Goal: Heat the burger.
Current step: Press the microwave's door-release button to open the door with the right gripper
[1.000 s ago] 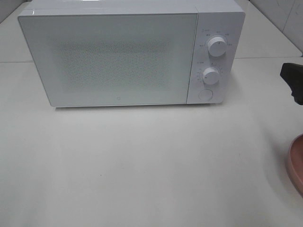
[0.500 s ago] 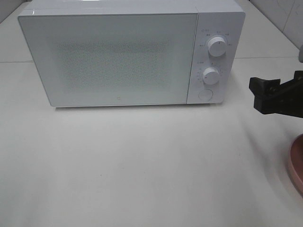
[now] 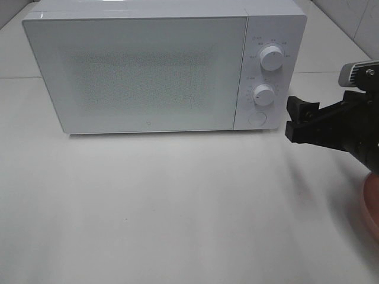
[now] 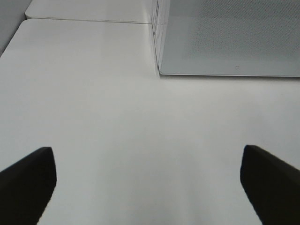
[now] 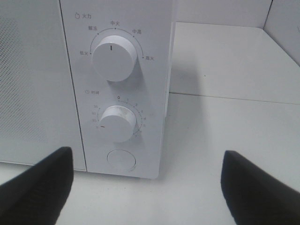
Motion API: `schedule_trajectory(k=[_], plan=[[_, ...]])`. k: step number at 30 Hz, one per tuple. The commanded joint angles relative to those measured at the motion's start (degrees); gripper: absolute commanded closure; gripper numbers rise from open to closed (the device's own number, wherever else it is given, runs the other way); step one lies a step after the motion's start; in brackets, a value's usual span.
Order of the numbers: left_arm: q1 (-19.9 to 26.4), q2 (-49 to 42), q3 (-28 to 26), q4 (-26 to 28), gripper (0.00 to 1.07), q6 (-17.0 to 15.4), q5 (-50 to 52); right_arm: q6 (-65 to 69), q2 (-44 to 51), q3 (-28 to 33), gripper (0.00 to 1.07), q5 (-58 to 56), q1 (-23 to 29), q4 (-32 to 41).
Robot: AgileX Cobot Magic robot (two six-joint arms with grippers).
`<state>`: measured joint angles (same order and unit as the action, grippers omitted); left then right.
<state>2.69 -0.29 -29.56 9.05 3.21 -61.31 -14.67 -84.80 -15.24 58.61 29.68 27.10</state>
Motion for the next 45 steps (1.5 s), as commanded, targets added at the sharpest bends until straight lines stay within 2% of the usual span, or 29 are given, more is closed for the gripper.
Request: schedule_trajectory(k=[1,2,4,13,16,19,20,21,22,23,24,25,26,27,28,29,30,32,37,45], plan=[[-0.46,-0.86,0.06,0.40,0.06,-0.06,0.00,-3.95,-1.49,0.00,0.31,4.13,3.21,5.50],[-0.46,-0.86,0.06,0.40,0.06,-0.06,0.00,-3.95,-1.49,0.00,0.31,4.13,3.21,5.50],[-0.46,-0.86,0.06,0.40,0.06,-0.06,0.00,-7.73,-3.67,-0.80,0.31,6.02,7.28,10.83],[-0.46,-0.86,0.06,0.40,0.06,-0.06,0.00,-8.19,-7.45,-3.78,0.31,7.45,11.06,11.97],[-0.46,-0.86,0.06,0.34,0.06,-0.06,0.00,-4.18,-8.37,-4.93,0.33,7.39,11.17,11.57],[-0.46,-0.86,0.06,0.34,0.06,-0.06,0.00,5.56,-8.37,-4.93,0.41,7.56,11.17,11.57],[-0.46,-0.86,0.06,0.34,0.06,-0.06,0.00,13.69,-8.37,-4.87,0.48,7.51,11.17,11.57],[-0.46,-0.86,0.06,0.34,0.06,-0.06,0.00,13.69,-8.37,-4.87,0.48,7.51,11.17,11.57],[-0.46,-0.86,0.06,0.34,0.06,-0.06,0.00,18.56,-8.37,-4.87,0.52,7.22,11.17,11.57],[-0.46,-0.86,0.06,0.34,0.06,-0.06,0.00,28.53,-8.37,-4.87,0.62,6.30,11.17,11.57],[-0.46,-0.86,0.06,0.34,0.06,-0.06,0.00,28.53,-8.37,-4.87,0.62,6.30,11.17,11.57],[-0.46,-0.86,0.06,0.34,0.06,-0.06,0.00,33.52,-8.37,-4.87,0.68,5.79,11.17,11.57],[-0.46,-0.86,0.06,0.34,0.06,-0.06,0.00,42.17,-8.37,-4.87,0.80,4.58,11.17,11.57],[-0.46,-0.86,0.06,0.34,0.06,-0.06,0.00,42.17,-8.37,-4.87,0.80,4.58,11.17,11.57],[-0.46,-0.86,0.06,0.34,0.06,-0.06,0.00,45.78,-8.37,-4.87,0.85,3.84,11.17,11.57],[-0.46,-0.86,0.06,0.34,0.06,-0.06,0.00,53.92,-8.37,-4.87,0.97,2.06,11.17,11.57],[-0.46,-0.86,0.06,0.34,0.06,-0.06,0.00,53.92,-8.37,-4.87,0.97,2.06,11.17,11.57],[-0.46,-0.86,0.06,0.34,0.06,-0.06,0.00,63.03,-8.37,-4.87,1.07,0.97,11.17,11.57],[-0.46,-0.86,0.06,0.34,0.06,-0.06,0.00,74.03,-8.54,-4.87,1.07,0.00,11.12,11.57],[-0.46,-0.86,0.06,0.34,0.06,-0.06,0.00,81.13,-11.17,-4.87,1.07,-0.63,11.12,11.57]])
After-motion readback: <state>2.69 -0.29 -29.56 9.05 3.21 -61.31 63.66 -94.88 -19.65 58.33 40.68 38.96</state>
